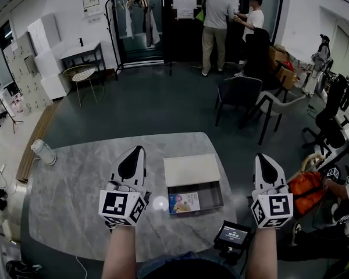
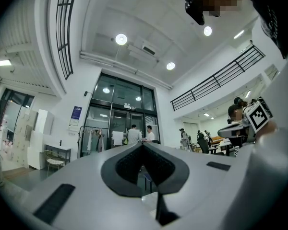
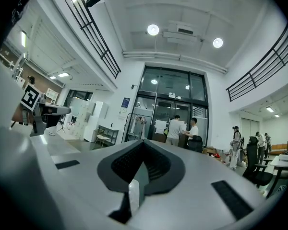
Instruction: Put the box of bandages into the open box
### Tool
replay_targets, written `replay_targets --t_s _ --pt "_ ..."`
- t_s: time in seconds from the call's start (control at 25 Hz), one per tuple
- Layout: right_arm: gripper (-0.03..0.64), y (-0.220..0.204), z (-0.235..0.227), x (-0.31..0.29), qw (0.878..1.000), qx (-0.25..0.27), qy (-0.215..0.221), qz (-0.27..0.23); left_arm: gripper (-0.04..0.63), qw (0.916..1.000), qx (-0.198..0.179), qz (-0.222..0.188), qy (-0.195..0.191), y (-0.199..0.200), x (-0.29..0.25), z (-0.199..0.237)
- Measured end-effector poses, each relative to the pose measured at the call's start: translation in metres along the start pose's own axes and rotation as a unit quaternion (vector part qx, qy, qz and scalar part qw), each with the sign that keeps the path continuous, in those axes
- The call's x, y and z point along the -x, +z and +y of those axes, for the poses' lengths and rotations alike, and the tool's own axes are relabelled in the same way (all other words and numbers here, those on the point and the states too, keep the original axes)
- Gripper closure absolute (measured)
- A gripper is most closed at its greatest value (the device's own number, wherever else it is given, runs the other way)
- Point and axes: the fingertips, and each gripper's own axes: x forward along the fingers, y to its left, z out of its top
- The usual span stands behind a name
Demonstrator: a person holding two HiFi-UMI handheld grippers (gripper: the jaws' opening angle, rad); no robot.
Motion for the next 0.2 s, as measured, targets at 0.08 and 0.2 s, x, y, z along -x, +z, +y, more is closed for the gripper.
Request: replay_targets --t_s 0.08,0.2 --pt "0.592 -0.0015 0.0026 0.0009 1.000 0.001 0.001 0.001 0.584 1.0000 0.001 -0.001 0.000 -0.0012 0.0022 0.0004" --pt "0.592 -0.0046 0.0064 0.0026 1.000 0.002 0.002 0.002 0.586 1.0000 0.004 -0.002 0.000 -0.0038 0.0057 0.0010"
